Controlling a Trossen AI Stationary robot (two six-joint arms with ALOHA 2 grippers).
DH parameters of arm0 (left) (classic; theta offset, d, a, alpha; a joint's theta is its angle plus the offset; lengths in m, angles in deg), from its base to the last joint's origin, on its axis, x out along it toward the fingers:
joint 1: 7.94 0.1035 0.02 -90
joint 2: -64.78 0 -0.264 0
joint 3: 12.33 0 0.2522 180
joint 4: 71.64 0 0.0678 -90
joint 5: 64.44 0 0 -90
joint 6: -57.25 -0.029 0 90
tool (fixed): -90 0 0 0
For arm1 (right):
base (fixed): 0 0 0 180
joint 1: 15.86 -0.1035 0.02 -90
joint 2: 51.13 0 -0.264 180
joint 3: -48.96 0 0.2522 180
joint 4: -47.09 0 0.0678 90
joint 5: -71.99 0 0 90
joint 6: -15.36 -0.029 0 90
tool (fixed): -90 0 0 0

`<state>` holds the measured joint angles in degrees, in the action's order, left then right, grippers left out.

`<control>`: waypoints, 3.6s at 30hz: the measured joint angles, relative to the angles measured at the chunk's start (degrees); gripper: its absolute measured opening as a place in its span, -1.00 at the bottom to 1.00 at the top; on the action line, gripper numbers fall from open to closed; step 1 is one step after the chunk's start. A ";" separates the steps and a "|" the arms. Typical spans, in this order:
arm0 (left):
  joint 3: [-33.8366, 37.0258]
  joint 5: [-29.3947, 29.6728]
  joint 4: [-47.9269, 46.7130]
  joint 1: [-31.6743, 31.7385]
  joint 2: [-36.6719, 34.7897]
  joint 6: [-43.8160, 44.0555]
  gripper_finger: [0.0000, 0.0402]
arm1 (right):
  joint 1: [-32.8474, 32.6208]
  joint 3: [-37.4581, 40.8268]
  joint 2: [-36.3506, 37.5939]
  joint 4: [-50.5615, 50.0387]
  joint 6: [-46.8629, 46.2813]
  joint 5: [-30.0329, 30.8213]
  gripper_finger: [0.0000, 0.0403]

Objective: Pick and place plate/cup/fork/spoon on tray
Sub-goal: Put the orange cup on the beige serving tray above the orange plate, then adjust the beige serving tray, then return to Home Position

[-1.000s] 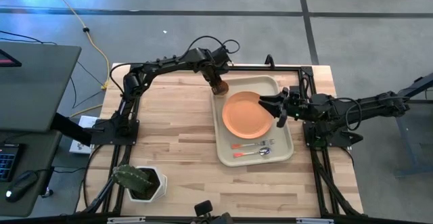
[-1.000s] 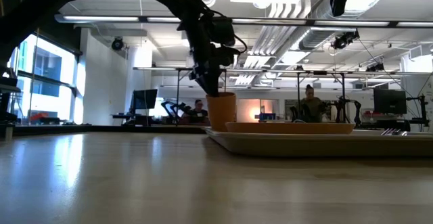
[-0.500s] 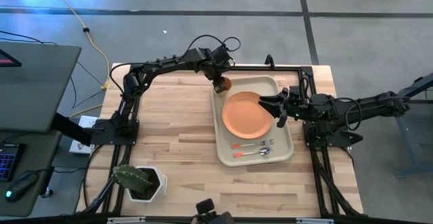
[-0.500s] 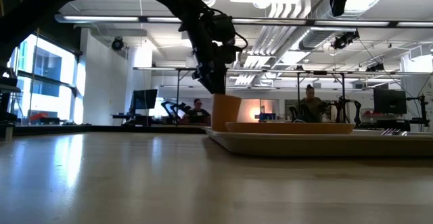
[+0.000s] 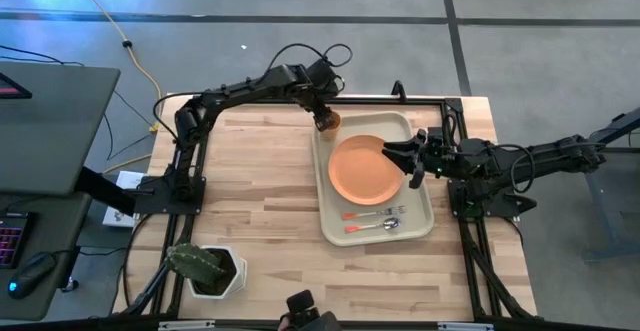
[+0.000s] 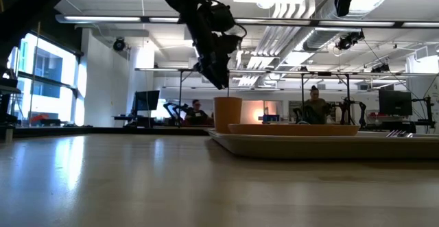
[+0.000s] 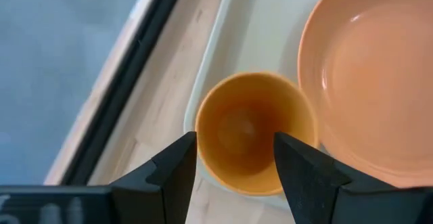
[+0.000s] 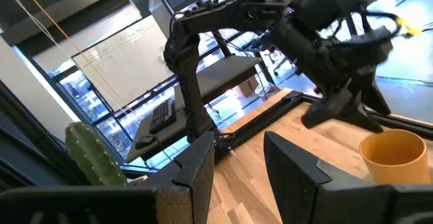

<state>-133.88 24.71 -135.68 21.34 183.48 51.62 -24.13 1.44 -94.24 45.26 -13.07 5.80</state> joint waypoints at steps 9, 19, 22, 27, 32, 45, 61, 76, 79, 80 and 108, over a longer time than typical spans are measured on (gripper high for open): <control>0.00 1.09 0.46 0.29 -7.87 1.81 -0.12 | -0.01 0.00 0.00 -0.01 0.19 -0.01 -0.40; 25.91 3.69 20.05 -5.13 -26.45 10.41 -0.94 | -0.02 0.00 0.00 -0.07 -0.04 -0.37 -0.40; 40.79 6.45 29.03 -6.99 -33.36 17.63 -0.98 | -0.02 0.02 0.00 -0.24 0.09 -0.37 -0.40; 53.51 7.05 25.23 -9.19 -35.91 21.26 -1.00 | 0.00 0.02 0.00 -0.46 0.31 -0.37 -0.40; 53.14 5.75 26.11 -9.65 -29.55 21.53 -1.00 | 0.00 0.02 0.00 -0.54 0.39 -0.37 -0.40; 45.81 6.10 30.96 -10.22 -12.68 23.08 -1.00 | 0.00 0.02 -0.02 -1.11 0.17 -0.37 -0.40; 45.83 6.10 35.21 -10.12 -11.28 26.58 -1.00 | -0.02 0.02 -0.02 -1.31 -0.05 -0.04 -0.40; 45.81 5.45 39.22 -10.31 -9.27 30.03 -1.00 | 0.00 0.02 -0.02 -1.04 0.06 -0.09 -0.40; 45.81 6.18 41.59 -10.31 -9.06 30.01 -1.00 | -0.01 0.02 -0.02 -1.08 0.15 -0.11 -0.40; 45.81 6.29 42.61 -10.31 -8.94 30.05 -1.00 | -0.01 0.02 -0.02 -1.07 0.15 -0.11 -0.40; 45.90 3.41 38.91 -7.25 -17.95 23.18 -1.00 | 0.00 0.02 0.00 -1.35 0.40 0.08 -0.40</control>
<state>-87.98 28.12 -96.78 14.09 165.52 74.80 -24.13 1.46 -94.24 43.91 -12.67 5.88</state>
